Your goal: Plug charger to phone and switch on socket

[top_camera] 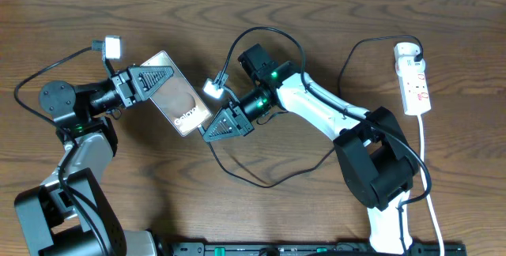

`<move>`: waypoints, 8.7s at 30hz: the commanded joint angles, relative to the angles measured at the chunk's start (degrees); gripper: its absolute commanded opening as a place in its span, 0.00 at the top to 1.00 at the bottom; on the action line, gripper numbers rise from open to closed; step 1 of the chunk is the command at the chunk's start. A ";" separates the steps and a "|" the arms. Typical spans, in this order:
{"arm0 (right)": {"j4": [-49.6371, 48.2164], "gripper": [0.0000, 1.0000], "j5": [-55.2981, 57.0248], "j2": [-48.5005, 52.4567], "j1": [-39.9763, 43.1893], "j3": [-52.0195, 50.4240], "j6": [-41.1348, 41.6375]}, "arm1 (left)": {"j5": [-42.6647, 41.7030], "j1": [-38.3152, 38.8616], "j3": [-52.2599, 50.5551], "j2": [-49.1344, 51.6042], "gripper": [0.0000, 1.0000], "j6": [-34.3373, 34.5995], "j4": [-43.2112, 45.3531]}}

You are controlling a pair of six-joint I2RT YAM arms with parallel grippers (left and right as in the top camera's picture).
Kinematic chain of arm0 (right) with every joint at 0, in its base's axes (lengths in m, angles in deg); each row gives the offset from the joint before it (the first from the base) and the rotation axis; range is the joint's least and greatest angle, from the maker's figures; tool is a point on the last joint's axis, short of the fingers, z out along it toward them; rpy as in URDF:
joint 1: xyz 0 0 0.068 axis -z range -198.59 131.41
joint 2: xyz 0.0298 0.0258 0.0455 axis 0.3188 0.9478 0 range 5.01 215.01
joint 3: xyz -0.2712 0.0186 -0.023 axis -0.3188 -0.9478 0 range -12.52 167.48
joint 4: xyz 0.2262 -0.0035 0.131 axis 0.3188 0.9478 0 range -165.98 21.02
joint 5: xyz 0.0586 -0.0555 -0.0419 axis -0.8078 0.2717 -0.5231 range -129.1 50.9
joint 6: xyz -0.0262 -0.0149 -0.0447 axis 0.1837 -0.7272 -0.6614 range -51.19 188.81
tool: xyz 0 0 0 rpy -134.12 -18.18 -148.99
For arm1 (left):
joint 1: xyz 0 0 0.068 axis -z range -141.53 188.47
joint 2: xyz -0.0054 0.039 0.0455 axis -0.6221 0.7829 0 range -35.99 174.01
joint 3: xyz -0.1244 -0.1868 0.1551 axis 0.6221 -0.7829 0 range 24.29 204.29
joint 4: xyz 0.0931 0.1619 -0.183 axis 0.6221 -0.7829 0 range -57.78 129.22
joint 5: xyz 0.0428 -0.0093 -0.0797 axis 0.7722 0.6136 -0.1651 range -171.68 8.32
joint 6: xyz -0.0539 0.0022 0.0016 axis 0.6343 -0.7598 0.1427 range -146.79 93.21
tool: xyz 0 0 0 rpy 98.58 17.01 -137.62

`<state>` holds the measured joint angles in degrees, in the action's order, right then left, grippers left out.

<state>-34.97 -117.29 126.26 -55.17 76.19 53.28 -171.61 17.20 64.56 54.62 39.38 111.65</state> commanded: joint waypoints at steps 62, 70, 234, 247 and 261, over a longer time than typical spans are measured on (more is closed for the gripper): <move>-2.29 0.99 -1.73 -0.26 -0.61 0.17 0.35 | -0.11 -0.15 0.96 -0.70 0.93 -0.39 0.50; -2.75 0.99 -1.92 -0.26 0.28 0.17 0.57 | -0.11 -0.13 0.92 -0.70 0.93 -0.39 0.50; -1.03 0.99 -2.34 -0.26 2.05 0.17 -2.40 | -0.13 2.10 -1.92 -0.70 0.93 -5.05 0.50; -2.56 0.99 -1.68 -0.26 2.16 0.15 -2.05 | -0.13 2.08 -1.92 -0.70 0.93 -4.35 0.46; -2.95 0.99 -1.73 -0.26 2.47 0.15 -1.64 | -0.13 2.10 -1.92 -0.70 0.93 -3.34 0.46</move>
<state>-36.87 -115.61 126.26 -53.59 75.86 51.51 -168.51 18.97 63.20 54.62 34.85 111.71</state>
